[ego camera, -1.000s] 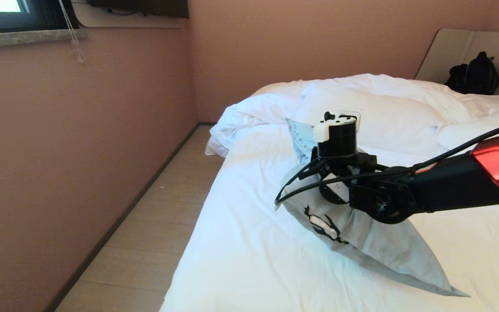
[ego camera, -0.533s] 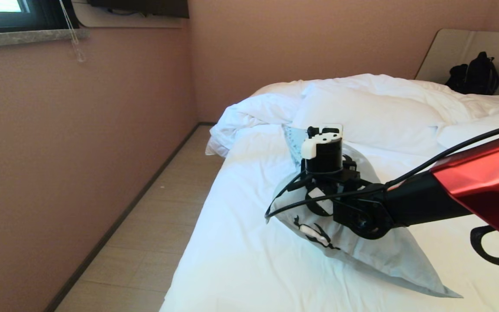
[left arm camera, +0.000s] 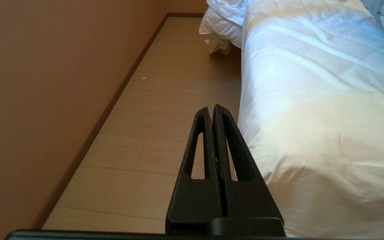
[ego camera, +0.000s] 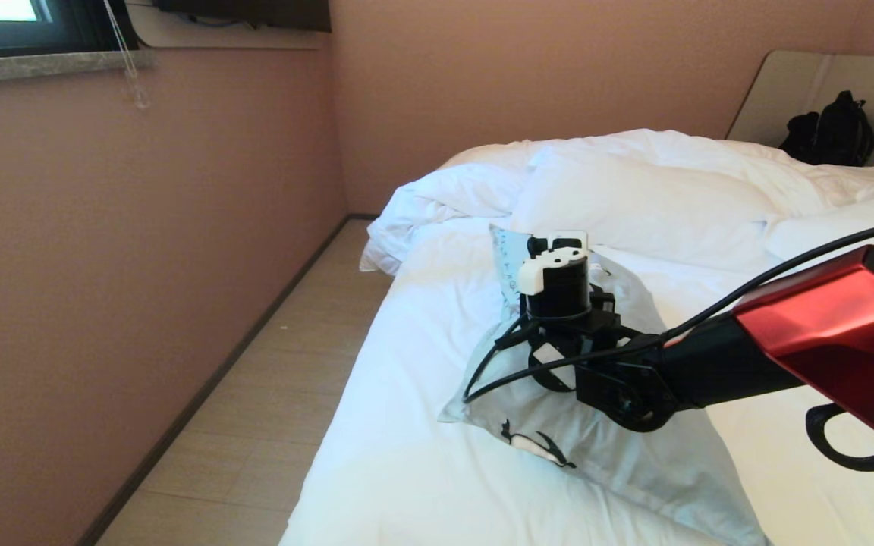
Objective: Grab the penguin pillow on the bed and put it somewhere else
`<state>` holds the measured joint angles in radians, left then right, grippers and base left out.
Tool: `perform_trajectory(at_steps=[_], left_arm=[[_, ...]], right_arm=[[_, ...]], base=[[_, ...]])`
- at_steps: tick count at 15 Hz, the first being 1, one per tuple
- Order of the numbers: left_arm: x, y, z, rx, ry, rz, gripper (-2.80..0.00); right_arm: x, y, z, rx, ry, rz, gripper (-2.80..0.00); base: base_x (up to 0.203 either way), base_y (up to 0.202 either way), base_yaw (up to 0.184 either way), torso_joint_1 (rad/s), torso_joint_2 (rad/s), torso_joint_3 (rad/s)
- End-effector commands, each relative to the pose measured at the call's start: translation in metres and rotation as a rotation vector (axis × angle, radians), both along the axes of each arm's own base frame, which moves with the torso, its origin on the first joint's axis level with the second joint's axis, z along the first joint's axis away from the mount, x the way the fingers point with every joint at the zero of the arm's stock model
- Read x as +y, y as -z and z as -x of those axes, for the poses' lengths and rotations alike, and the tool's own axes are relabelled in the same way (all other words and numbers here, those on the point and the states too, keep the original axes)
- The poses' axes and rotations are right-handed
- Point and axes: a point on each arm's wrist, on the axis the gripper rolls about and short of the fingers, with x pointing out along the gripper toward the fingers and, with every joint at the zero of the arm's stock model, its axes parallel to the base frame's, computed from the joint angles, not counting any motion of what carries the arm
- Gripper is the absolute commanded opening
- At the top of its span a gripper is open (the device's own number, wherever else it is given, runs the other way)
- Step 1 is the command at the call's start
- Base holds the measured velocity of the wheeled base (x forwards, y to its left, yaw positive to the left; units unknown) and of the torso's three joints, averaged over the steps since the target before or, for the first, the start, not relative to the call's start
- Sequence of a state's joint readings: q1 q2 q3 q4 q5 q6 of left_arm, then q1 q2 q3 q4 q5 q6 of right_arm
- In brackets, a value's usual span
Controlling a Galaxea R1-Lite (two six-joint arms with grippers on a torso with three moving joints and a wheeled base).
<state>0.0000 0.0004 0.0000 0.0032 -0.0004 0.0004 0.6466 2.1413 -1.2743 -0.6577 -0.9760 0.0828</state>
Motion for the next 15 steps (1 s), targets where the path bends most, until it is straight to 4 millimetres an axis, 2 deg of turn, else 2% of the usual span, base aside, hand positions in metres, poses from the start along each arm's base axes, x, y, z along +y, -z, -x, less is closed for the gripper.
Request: perform_trajectory(at_steps=[1, 4, 9, 10, 11, 15], left_arm=[[0.0, 0.0, 0.0, -0.001, 0.0, 0.0, -2.8], [0.0, 0.0, 0.0, -0.001, 0.0, 0.0, -2.8], [0.0, 0.0, 0.0, -0.001, 0.0, 0.0, -2.8], [0.0, 0.0, 0.0, -0.001, 0.0, 0.0, -2.8], [0.0, 0.0, 0.0, -0.001, 0.0, 0.0, -2.8], [0.0, 0.0, 0.0, -0.001, 0.0, 0.0, -2.8]], right_arm=[[0.002, -0.006, 0.005, -0.012, -0.004, -0.008, 0.0], [0.002, -0.021, 0.017, -0.038, -0.024, -0.028, 0.0], [-0.01, -0.065, 0.038, -0.113, -0.053, -0.092, 0.0], [-0.014, -0.074, 0.043, -0.128, -0.068, -0.104, -1.11], [-0.018, -0.083, 0.048, -0.142, -0.082, -0.116, -2.8], [-0.042, -0.125, 0.071, -0.228, -0.116, -0.181, -2.8]], base=[[0.0, 0.0, 0.0, 0.0, 0.0, 0.0], [0.0, 0.0, 0.0, 0.0, 0.0, 0.0], [0.0, 0.0, 0.0, 0.0, 0.0, 0.0], [0.0, 0.0, 0.0, 0.0, 0.0, 0.0], [0.0, 0.0, 0.0, 0.0, 0.0, 0.0], [0.0, 0.0, 0.0, 0.0, 0.0, 0.0]])
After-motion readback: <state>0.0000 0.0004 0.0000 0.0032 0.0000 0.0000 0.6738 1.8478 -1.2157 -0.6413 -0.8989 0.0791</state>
